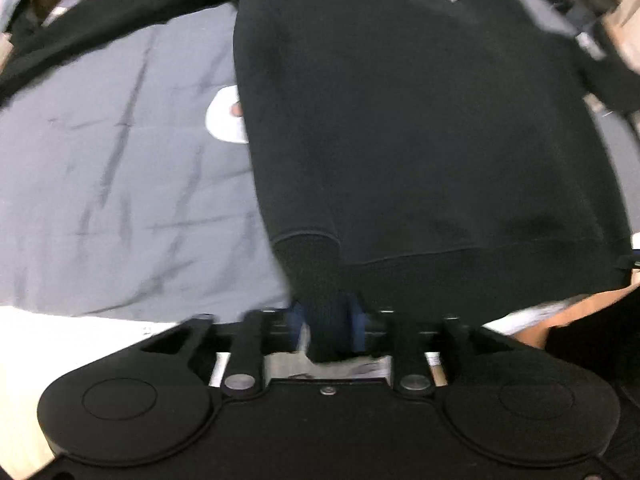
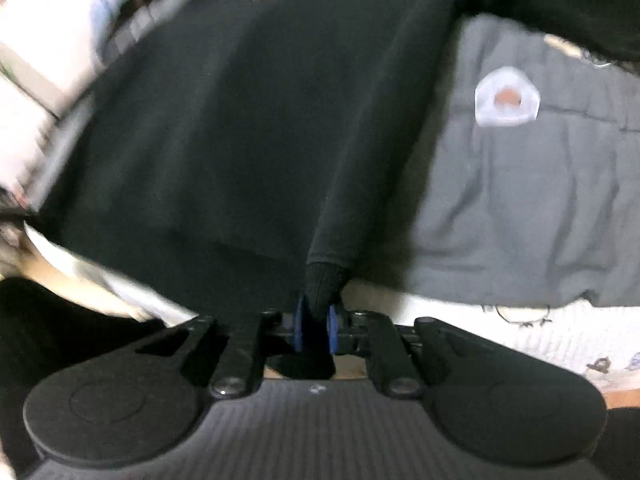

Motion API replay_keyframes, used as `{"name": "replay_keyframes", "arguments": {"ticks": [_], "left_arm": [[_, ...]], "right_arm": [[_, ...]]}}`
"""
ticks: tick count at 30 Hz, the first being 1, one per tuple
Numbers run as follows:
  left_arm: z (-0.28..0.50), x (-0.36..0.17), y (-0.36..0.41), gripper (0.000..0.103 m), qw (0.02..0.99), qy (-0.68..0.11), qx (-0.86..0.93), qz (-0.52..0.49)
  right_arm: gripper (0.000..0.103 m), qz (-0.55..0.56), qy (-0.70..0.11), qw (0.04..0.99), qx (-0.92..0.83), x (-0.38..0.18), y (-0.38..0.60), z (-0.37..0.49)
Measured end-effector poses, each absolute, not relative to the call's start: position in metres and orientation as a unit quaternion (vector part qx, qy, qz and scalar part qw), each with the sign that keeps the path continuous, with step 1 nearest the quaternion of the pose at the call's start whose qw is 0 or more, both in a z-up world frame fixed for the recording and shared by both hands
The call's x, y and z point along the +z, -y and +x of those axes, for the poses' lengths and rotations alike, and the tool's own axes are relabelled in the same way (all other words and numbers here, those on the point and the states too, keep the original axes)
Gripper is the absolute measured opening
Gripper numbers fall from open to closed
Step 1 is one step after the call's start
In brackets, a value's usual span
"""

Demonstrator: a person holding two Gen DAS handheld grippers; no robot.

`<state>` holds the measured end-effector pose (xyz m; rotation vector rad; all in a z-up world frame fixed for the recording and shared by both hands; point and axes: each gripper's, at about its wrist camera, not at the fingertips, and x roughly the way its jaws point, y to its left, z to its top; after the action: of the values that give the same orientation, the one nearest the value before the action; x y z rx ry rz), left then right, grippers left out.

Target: Fold clothes

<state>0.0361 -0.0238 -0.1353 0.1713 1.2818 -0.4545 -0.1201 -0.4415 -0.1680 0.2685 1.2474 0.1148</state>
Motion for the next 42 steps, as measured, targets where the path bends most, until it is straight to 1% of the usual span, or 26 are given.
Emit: {"name": "replay_keyframes", "arguments": {"ticks": [1, 2, 4, 5, 6, 7, 8, 9, 11, 14, 17, 21, 28, 37, 42], "left_arm": [[0.034, -0.133, 0.022, 0.033, 0.779, -0.586, -0.207, 0.08], [0.032, -0.125, 0.017, 0.044, 0.789, -0.574, -0.205, 0.071], [0.026, -0.105, 0.0, 0.055, 0.823, -0.528, -0.202, 0.043], [0.024, -0.095, -0.009, 0.061, 0.84, -0.502, -0.202, 0.026], [0.022, -0.086, -0.018, 0.061, 0.855, -0.478, -0.199, 0.005], [0.025, -0.079, -0.029, 0.061, 0.868, -0.457, -0.191, -0.023], [0.027, -0.073, -0.039, 0.061, 0.88, -0.436, -0.183, -0.052], [0.03, -0.067, -0.05, 0.061, 0.89, -0.415, -0.171, -0.081], [0.042, -0.062, -0.07, 0.061, 0.904, -0.384, -0.129, -0.138], [0.063, -0.06, -0.104, 0.061, 0.912, -0.347, -0.077, -0.206], [0.088, -0.064, -0.134, 0.061, 0.916, -0.329, -0.039, -0.226], [0.111, -0.079, -0.168, 0.061, 0.907, -0.315, 0.0, -0.279], [0.151, -0.104, -0.225, 0.059, 0.883, -0.288, 0.068, -0.364], [0.198, -0.129, -0.246, 0.059, 0.878, -0.268, 0.101, -0.383], [0.229, -0.146, -0.259, 0.058, 0.868, -0.267, 0.122, -0.4]], "right_arm": [[0.012, 0.118, -0.57, 0.811, 0.049, -0.162, 0.442, -0.122], [0.012, 0.111, -0.559, 0.821, 0.044, -0.157, 0.442, -0.125], [0.015, 0.097, -0.535, 0.839, 0.033, -0.146, 0.442, -0.13], [0.018, 0.09, -0.523, 0.847, 0.028, -0.14, 0.442, -0.132], [0.025, 0.087, -0.504, 0.859, 0.022, -0.132, 0.443, -0.135], [0.03, 0.092, -0.472, 0.877, 0.013, -0.121, 0.446, -0.138], [0.04, 0.096, -0.442, 0.892, 0.005, -0.11, 0.449, -0.141], [0.043, 0.101, -0.417, 0.903, -0.003, -0.1, 0.449, -0.141], [0.044, 0.113, -0.367, 0.923, -0.006, -0.085, 0.446, -0.138], [0.048, 0.129, -0.324, 0.937, -0.007, -0.074, 0.436, -0.122], [0.049, 0.159, -0.305, 0.939, 0.003, -0.071, 0.428, -0.105], [0.049, 0.175, -0.305, 0.936, 0.021, -0.078, 0.413, -0.079], [0.049, 0.161, -0.314, 0.935, 0.041, -0.081, 0.376, -0.052], [0.05, 0.142, -0.313, 0.938, 0.043, -0.07, 0.351, -0.038], [0.05, 0.14, -0.32, 0.936, 0.039, -0.075, 0.346, -0.026]]}}
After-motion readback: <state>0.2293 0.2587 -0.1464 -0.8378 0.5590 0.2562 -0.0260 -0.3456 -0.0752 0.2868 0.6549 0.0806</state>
